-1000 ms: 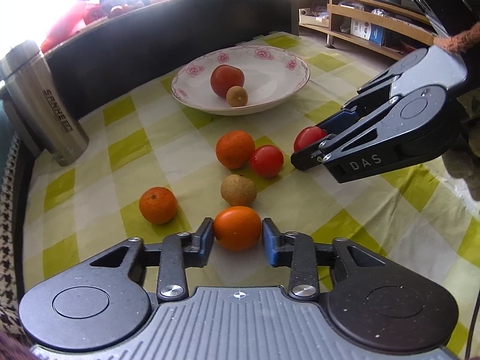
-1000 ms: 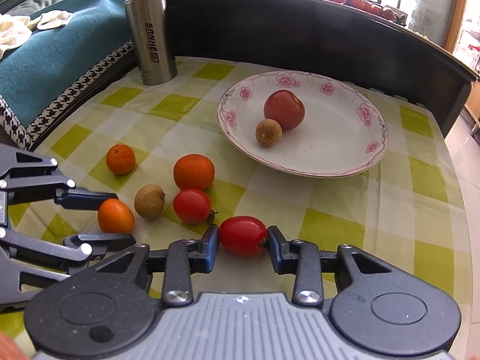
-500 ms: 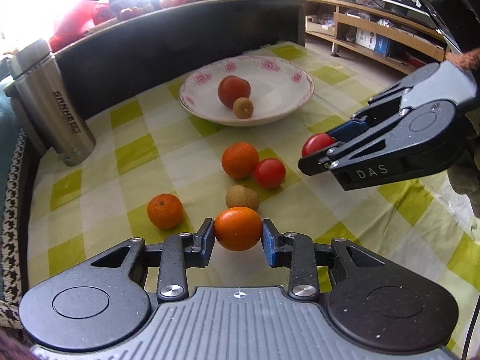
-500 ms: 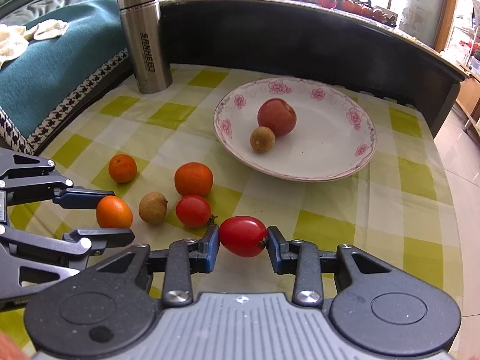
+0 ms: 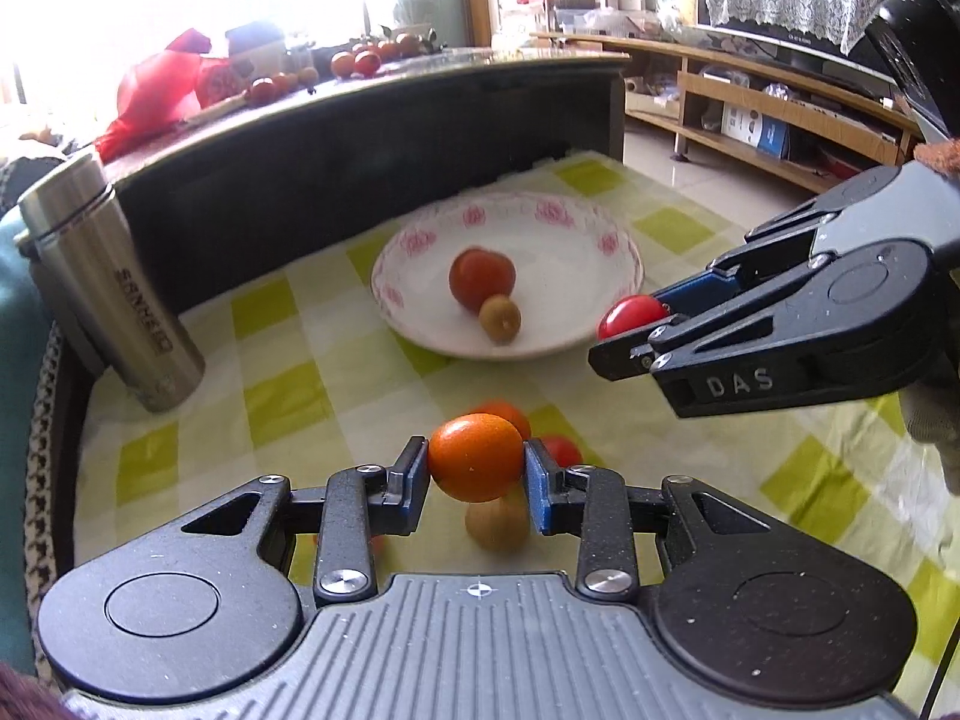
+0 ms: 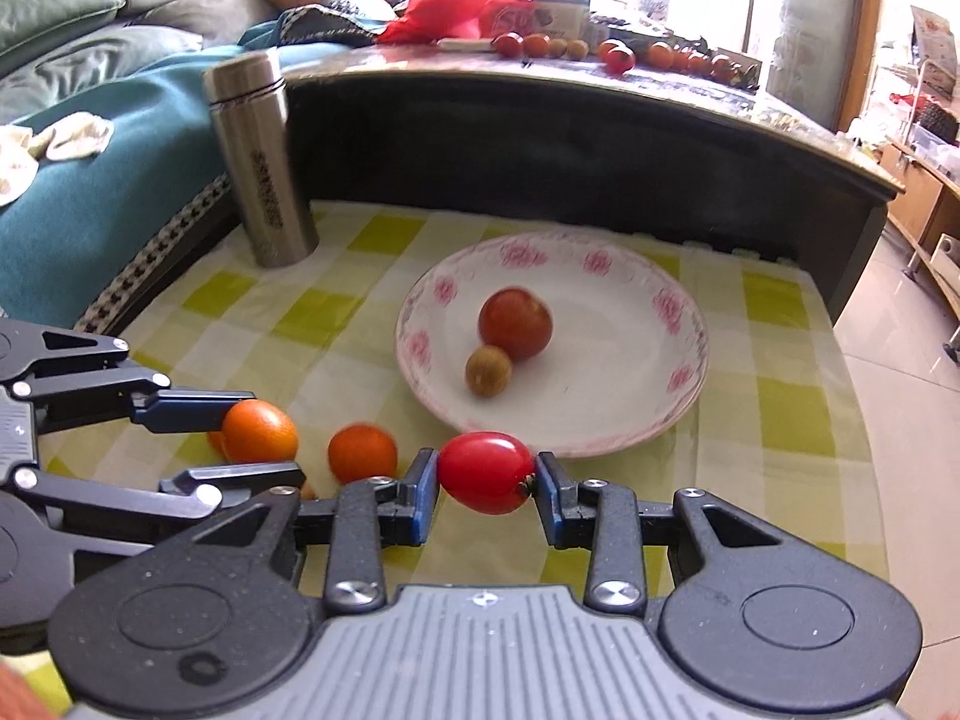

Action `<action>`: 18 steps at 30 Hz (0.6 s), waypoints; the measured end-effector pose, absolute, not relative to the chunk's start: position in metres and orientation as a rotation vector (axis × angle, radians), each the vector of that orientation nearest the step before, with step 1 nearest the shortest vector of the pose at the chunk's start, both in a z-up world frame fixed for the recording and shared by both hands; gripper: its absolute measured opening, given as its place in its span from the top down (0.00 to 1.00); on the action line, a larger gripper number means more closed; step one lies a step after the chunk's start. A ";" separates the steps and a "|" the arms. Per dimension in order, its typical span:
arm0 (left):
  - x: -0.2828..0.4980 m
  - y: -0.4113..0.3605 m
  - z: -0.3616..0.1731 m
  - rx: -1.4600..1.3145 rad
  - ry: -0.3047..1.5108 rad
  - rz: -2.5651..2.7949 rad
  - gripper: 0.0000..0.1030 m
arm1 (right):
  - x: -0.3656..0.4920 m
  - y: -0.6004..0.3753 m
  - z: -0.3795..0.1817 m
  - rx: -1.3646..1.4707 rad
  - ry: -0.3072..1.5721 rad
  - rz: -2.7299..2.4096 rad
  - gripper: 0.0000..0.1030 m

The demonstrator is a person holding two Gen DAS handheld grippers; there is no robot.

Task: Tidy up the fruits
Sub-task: 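Carry the cherry tomato and tangerine into the bowl and open both grippers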

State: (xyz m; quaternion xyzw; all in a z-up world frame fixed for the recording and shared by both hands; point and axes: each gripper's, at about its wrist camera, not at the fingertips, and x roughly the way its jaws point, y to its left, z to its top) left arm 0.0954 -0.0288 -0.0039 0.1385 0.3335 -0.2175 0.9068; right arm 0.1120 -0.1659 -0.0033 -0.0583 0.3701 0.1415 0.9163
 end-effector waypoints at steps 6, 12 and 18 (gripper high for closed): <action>0.122 -0.043 0.002 0.302 0.657 -0.448 0.60 | 0.132 -0.174 0.001 -0.108 0.744 0.255 0.61; 0.148 -0.057 0.000 0.327 0.642 -0.443 0.60 | 0.157 -0.180 -0.006 -0.122 0.753 0.225 0.61; 0.166 -0.067 -0.008 0.358 0.644 -0.444 0.60 | 0.172 -0.185 -0.014 -0.134 0.755 0.212 0.61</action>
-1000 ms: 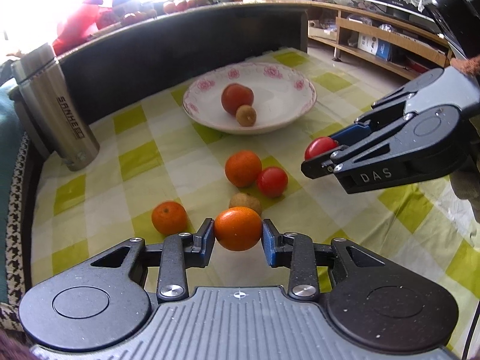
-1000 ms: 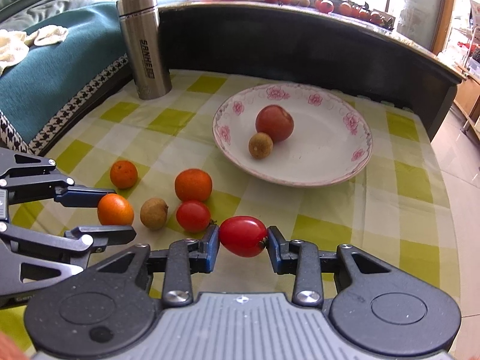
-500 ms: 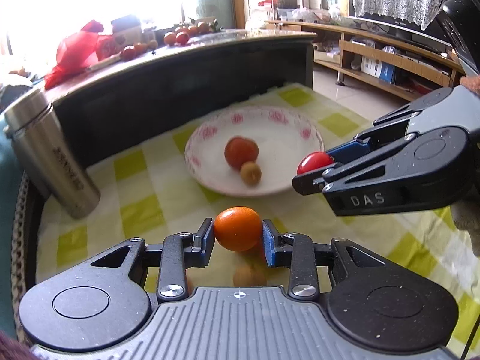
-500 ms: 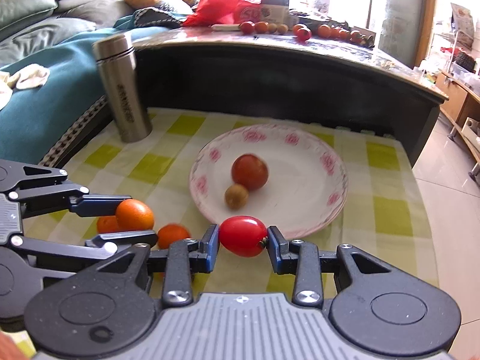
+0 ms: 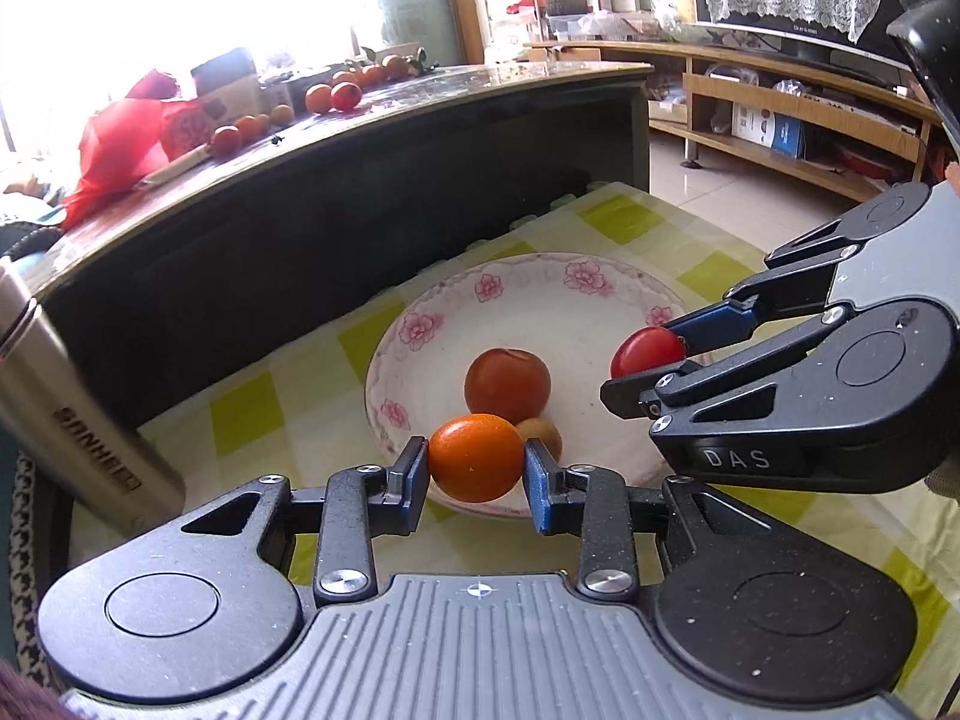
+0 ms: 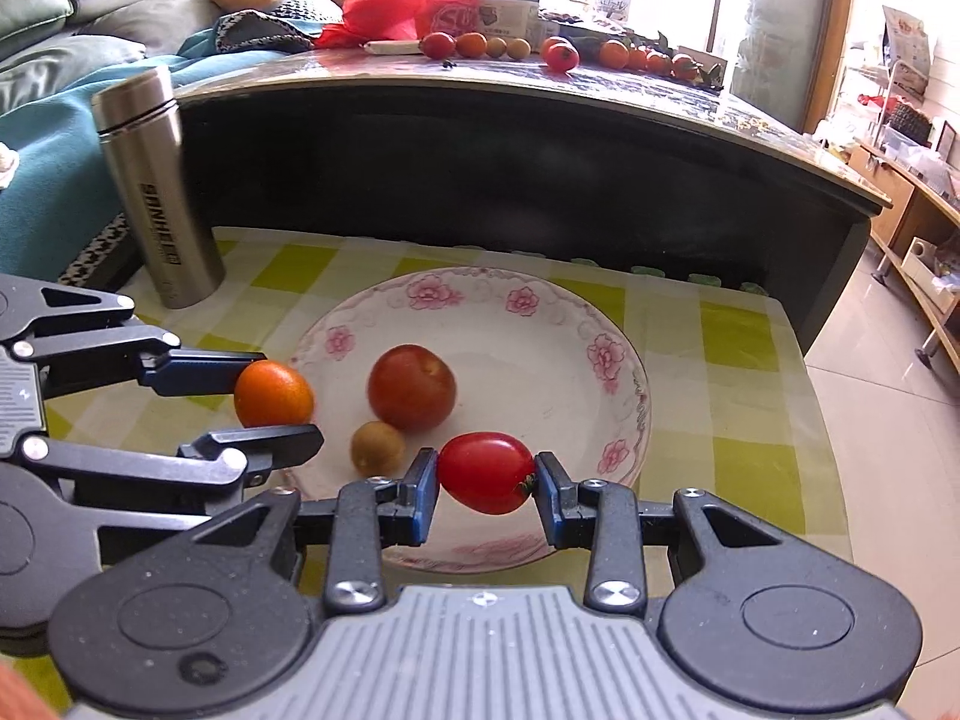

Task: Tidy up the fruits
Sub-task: 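Carry the cherry tomato and tangerine into the bowl and open both grippers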

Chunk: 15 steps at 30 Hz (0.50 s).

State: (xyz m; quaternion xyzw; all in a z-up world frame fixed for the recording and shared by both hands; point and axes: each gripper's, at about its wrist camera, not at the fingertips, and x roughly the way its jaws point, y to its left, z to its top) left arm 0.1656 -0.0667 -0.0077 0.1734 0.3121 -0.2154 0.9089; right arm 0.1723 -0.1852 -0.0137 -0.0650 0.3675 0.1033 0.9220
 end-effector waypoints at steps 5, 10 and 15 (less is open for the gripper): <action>0.174 -0.070 -0.012 0.357 0.650 -0.444 0.60 | 0.180 -0.186 -0.020 -0.138 0.763 0.206 0.61; 0.176 -0.072 -0.014 0.363 0.652 -0.444 0.59 | 0.184 -0.186 -0.021 -0.140 0.763 0.202 0.61; 0.177 -0.071 -0.012 0.361 0.647 -0.437 0.57 | 0.185 -0.187 -0.021 -0.126 0.761 0.199 0.61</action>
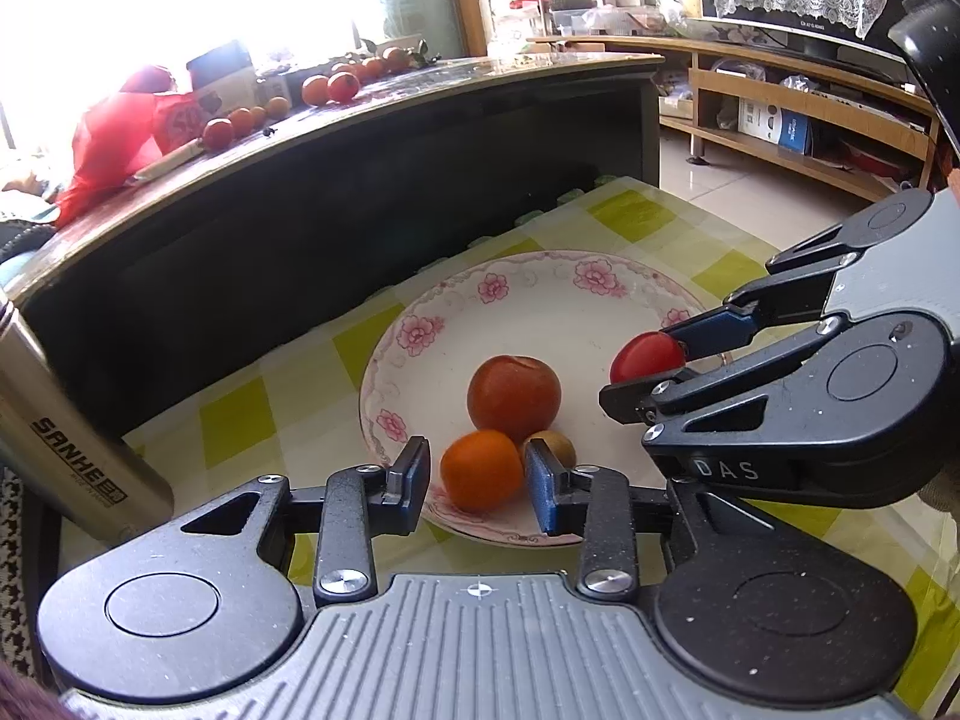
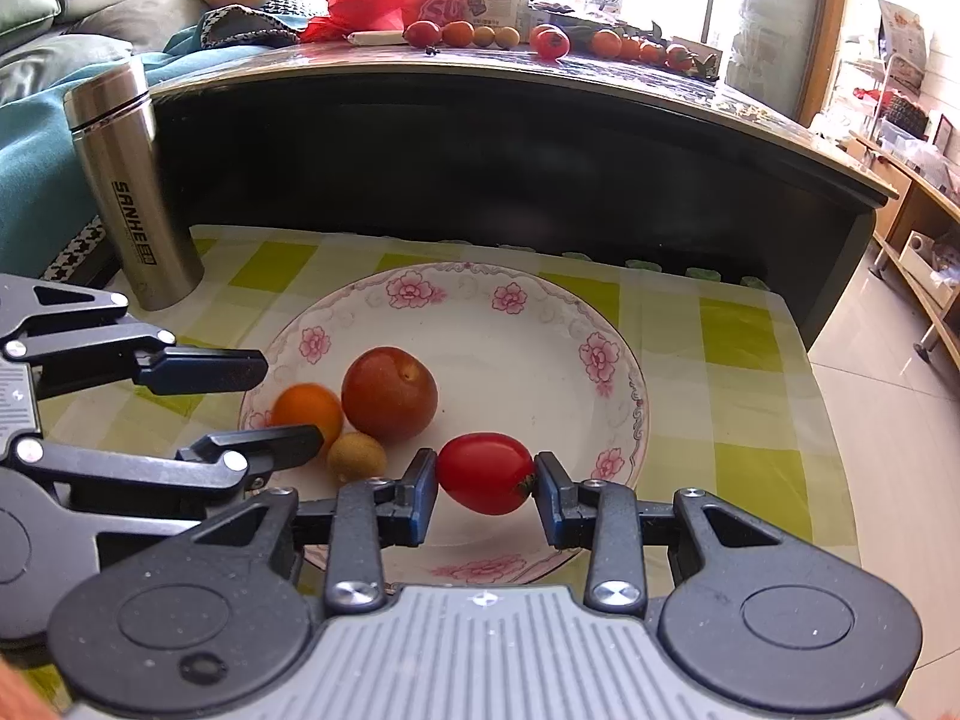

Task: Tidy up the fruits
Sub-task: 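Carry the cherry tomato and tangerine into the bowl and open both grippers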

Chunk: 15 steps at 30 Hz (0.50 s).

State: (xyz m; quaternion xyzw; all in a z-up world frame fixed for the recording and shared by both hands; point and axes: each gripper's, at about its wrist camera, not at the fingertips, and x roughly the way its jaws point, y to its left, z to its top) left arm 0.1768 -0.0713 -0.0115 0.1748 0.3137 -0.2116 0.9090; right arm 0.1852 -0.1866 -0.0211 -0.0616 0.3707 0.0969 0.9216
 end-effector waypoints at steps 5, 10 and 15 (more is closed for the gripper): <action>0.176 -0.071 -0.008 0.361 0.639 -0.431 0.56 | 0.184 -0.188 -0.016 -0.117 0.740 0.195 0.61; 0.176 -0.068 -0.002 0.362 0.629 -0.417 0.55 | 0.182 -0.191 -0.011 -0.104 0.725 0.191 0.60; 0.173 -0.056 0.005 0.355 0.619 -0.390 0.54 | 0.179 -0.193 -0.004 -0.085 0.710 0.192 0.60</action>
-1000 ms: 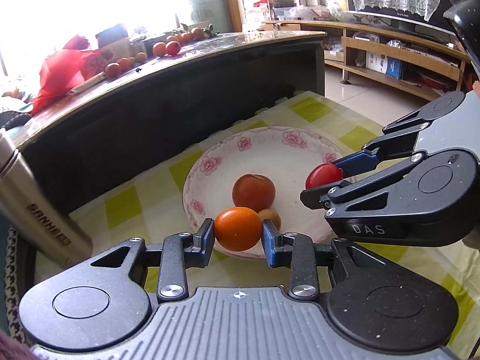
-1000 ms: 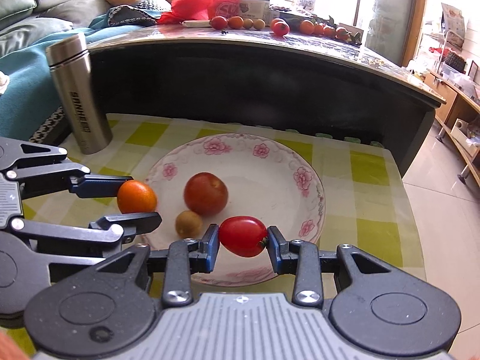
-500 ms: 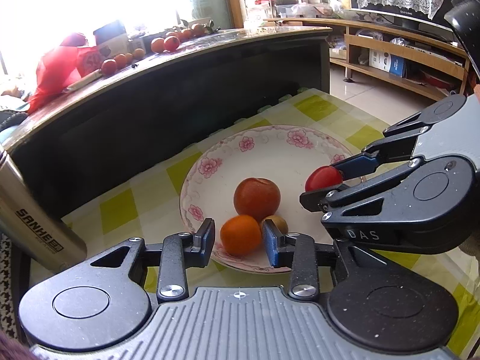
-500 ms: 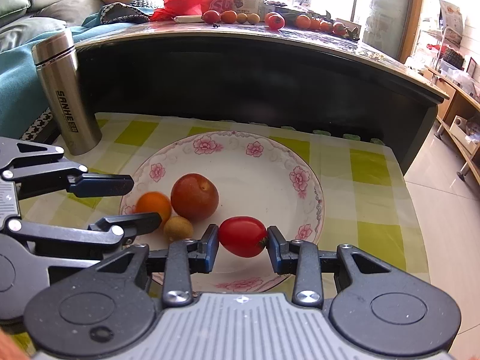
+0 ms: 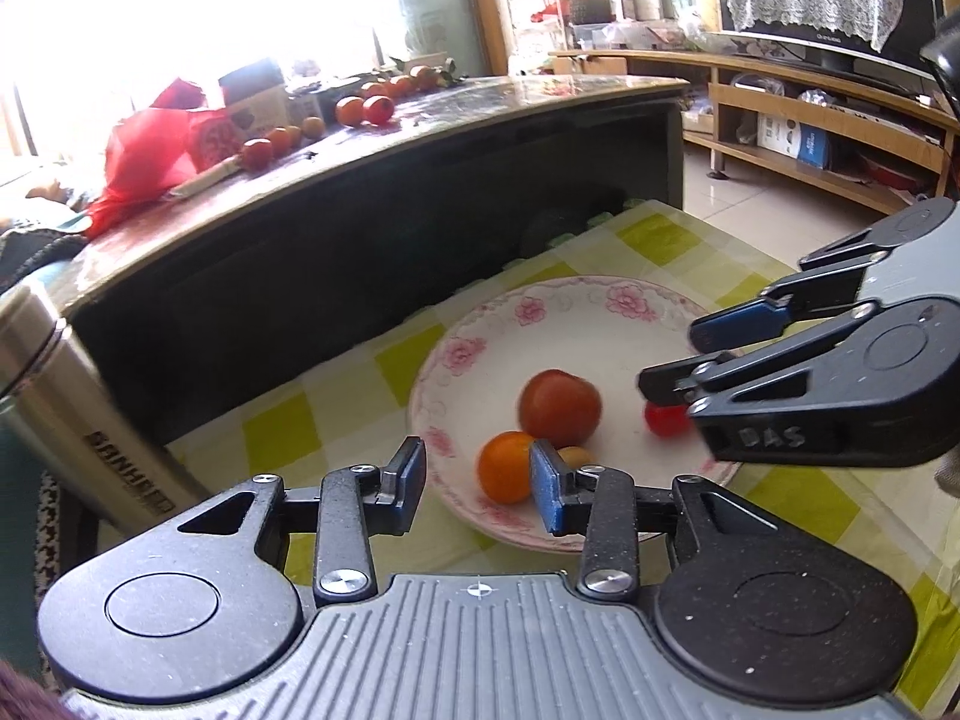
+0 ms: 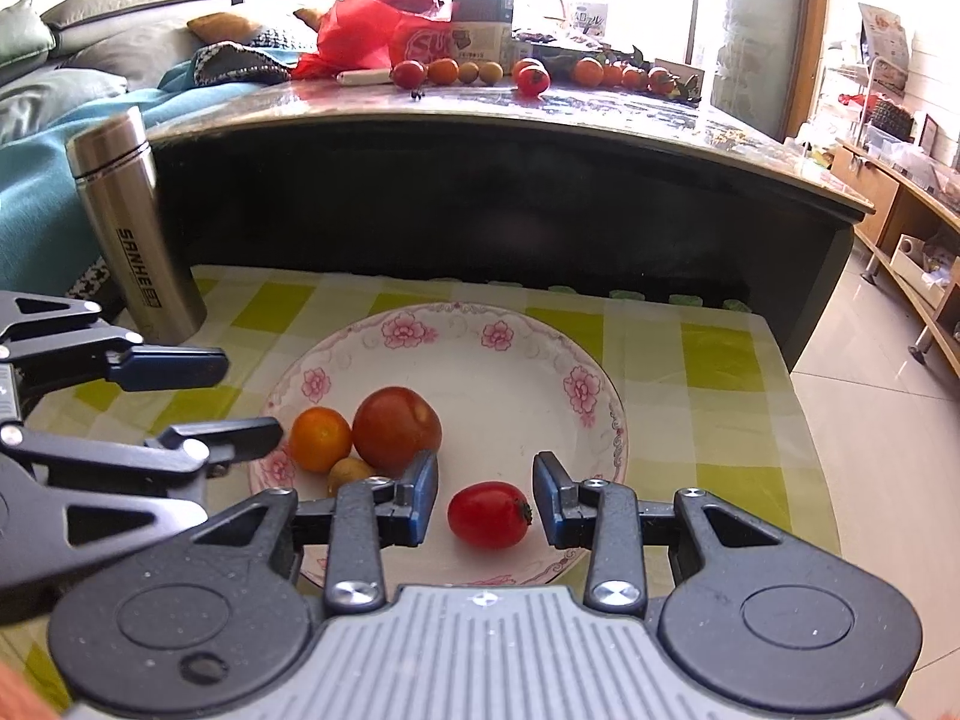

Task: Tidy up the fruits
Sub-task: 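Carry the cherry tomato and tangerine into the bowl and open both grippers, then close the right gripper on another red cherry tomato while the left gripper grasps a tangerine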

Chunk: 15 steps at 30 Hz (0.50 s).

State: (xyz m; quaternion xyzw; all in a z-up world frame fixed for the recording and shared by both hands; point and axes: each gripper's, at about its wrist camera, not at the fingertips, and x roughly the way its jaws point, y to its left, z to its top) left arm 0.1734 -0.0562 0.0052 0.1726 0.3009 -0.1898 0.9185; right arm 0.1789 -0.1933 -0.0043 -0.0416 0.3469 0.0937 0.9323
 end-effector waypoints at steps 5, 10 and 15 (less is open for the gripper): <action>0.168 -0.039 0.013 0.329 0.623 -0.366 0.53 | 0.170 -0.189 0.002 -0.069 0.706 0.223 0.60; 0.152 -0.023 0.016 0.323 0.643 -0.370 0.52 | 0.151 -0.178 0.003 -0.082 0.720 0.294 0.60; 0.132 -0.009 0.012 0.325 0.684 -0.380 0.51 | 0.128 -0.164 -0.002 -0.117 0.758 0.379 0.60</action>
